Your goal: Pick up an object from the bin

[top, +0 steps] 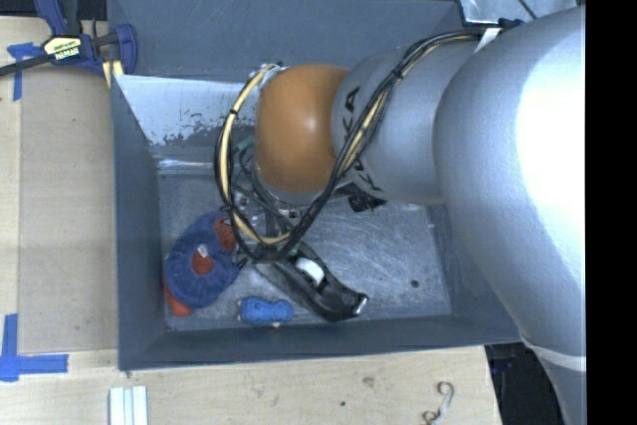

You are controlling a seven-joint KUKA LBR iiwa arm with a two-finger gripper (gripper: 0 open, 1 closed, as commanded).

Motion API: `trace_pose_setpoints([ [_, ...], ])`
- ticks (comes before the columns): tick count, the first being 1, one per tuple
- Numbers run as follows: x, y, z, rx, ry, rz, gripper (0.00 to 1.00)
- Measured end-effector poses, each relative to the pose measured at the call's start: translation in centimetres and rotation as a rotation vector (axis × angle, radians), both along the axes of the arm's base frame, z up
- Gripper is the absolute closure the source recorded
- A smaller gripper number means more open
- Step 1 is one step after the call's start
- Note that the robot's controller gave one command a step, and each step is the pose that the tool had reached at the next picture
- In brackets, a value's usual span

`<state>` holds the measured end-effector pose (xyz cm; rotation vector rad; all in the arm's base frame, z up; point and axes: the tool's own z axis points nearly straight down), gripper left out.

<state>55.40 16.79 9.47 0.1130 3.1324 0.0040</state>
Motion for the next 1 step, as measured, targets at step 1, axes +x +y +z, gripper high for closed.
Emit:
trace_pose_setpoints([
  [1,-0.08,-0.53,11.1,-0.001,-0.004,0.048,1.0],
])
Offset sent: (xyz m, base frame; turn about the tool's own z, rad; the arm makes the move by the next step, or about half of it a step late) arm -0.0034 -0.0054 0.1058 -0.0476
